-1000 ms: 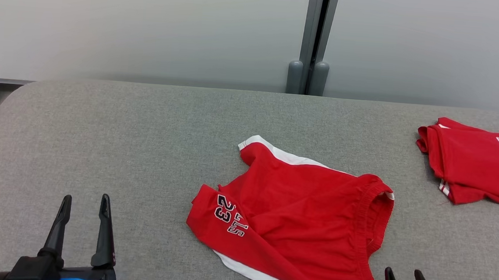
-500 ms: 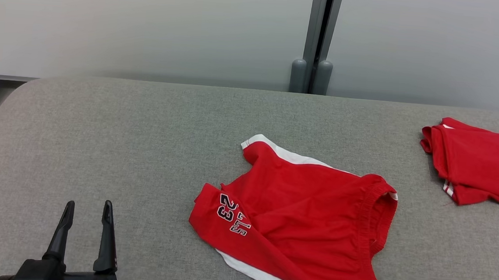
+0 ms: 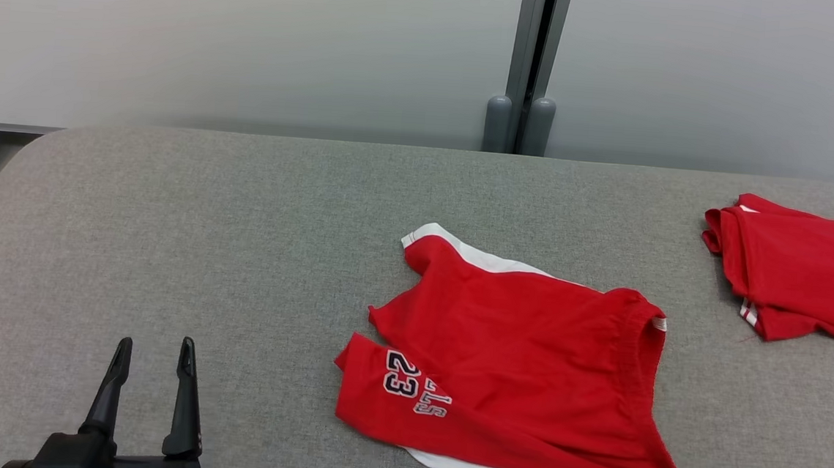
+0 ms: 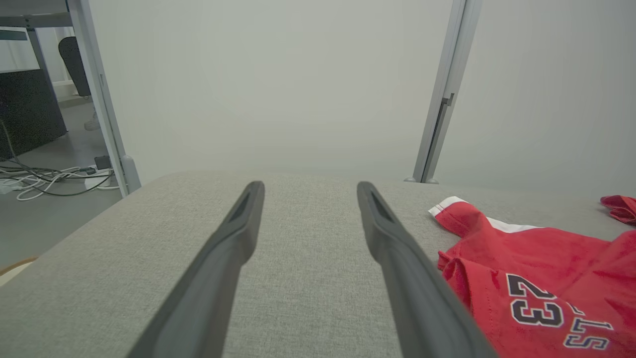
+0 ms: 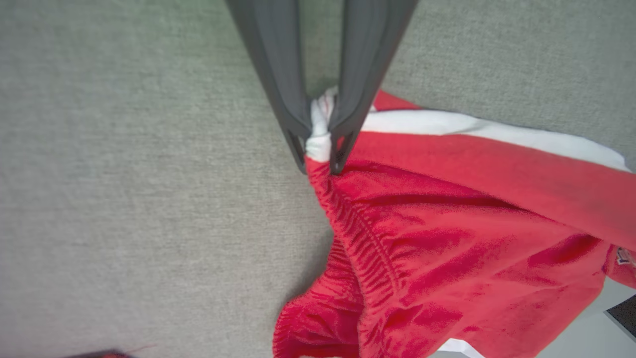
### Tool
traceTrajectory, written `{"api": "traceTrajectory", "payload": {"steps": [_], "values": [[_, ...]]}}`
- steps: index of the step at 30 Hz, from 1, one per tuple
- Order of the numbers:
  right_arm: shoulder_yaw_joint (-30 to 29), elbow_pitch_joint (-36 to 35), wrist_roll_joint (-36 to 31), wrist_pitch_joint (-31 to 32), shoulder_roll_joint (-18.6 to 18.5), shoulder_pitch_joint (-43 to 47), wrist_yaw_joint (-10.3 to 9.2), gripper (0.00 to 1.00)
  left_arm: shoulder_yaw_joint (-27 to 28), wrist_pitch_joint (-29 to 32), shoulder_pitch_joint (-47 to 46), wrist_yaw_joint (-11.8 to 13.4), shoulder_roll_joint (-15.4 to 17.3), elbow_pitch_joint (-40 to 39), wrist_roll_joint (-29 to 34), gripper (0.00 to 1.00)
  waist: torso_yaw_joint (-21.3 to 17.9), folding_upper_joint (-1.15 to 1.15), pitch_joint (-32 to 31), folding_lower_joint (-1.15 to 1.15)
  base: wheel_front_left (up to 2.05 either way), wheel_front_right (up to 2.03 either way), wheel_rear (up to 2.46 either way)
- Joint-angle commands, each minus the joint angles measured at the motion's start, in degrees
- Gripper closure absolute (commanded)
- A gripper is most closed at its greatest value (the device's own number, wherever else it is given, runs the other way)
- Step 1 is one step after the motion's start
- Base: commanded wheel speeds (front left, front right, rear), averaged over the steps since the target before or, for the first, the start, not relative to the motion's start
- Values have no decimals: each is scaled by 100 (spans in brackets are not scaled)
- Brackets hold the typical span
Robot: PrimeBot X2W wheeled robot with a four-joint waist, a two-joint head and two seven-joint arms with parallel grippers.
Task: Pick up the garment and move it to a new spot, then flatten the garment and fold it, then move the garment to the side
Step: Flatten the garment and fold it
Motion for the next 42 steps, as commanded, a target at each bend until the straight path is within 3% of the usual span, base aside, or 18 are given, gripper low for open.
{"api": "traceTrajectory", "payload": {"steps": [1, 11, 12, 13, 25, 35, 42], "values": [[-64, -24, 70, -45, -66, 76, 2, 100, -21, -26, -38, -39, -11, 16, -12, 0, -4, 0, -3, 0, 0, 0, 0], [-515, -969, 268, 191, -218, 910, 2, 100, -146, -26, -13, -26, -10, 24, -103, 0, -113, 0, 39, 0, 0, 0, 0], [-500, -1073, 281, 176, -206, 926, 2, 18, -166, -26, -22, -26, -10, 37, -112, 0, -124, 0, 48, 0, 0, 0, 0], [-489, -1176, 286, 146, -187, 930, 2, 0, -183, -26, -35, -27, -10, 46, -113, 0, -133, 0, 55, 0, 0, 0, 0], [-316, -2419, 75, -544, -19, 669, 2, 0, -341, -26, -128, -28, -10, 87, -55, 0, -144, 0, 95, 0, 0, 0, 0], [10, -2930, -52, -616, 110, 509, 2, 0, -665, -26, -159, -29, -10, 198, -28, 0, -157, 0, 119, 0, 0, 0, 0], [69, -2863, -42, -618, 123, 543, 2, 0, -1633, -26, -244, -28, 261, 577, -218, 0, -231, 0, 160, 0, 0, 0, 0]]}}
